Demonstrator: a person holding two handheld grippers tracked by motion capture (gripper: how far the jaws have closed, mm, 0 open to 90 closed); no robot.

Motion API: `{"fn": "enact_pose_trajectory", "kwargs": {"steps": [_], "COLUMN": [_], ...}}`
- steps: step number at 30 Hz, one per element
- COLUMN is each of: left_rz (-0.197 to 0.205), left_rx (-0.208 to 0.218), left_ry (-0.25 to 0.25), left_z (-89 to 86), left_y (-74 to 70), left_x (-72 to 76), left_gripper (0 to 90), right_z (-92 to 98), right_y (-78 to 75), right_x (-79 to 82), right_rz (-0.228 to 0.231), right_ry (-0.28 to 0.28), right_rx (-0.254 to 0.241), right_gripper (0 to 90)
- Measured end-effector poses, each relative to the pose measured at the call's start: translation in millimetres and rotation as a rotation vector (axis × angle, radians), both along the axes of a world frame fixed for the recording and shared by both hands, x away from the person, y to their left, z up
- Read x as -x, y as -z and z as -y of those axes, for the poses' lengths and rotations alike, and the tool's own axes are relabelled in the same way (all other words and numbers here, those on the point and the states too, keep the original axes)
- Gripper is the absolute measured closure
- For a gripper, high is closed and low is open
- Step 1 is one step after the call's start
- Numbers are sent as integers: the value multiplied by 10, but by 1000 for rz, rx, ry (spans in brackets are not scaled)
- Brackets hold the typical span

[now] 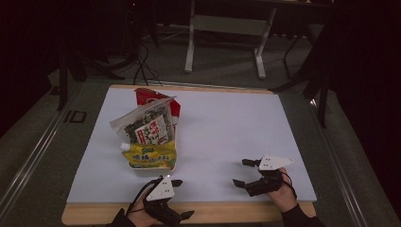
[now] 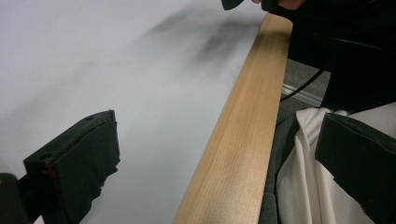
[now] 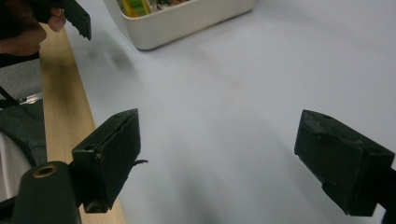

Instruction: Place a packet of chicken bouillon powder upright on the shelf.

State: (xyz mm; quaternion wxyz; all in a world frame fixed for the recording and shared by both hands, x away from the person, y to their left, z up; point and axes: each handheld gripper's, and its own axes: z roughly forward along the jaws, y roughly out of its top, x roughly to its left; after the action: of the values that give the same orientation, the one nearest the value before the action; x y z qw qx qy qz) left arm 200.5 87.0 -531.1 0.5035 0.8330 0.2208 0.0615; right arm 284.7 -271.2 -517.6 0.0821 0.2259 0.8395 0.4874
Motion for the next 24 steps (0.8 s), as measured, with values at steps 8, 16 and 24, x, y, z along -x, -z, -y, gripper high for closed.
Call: {"fn": "enact_pose_trajectory", "kwargs": {"steps": [8,16,24], "left_rz": [4,3,-2], "left_rx": [0,3,7], "left_ry": [2,3,7], "left_z": [-1,-2,3], "left_y": [7,39,78], "left_x": [-1,-10,-11], "left_gripper": [10,10,10], "right_z": [150,261,215], "right_y": [76,107,161], "right_x": [54,48,28], "right_rz": [-10,-23,-29], "right_ry": [41,68,55], "right_rx": [22,18,51], "right_gripper": [142,141,139]}}
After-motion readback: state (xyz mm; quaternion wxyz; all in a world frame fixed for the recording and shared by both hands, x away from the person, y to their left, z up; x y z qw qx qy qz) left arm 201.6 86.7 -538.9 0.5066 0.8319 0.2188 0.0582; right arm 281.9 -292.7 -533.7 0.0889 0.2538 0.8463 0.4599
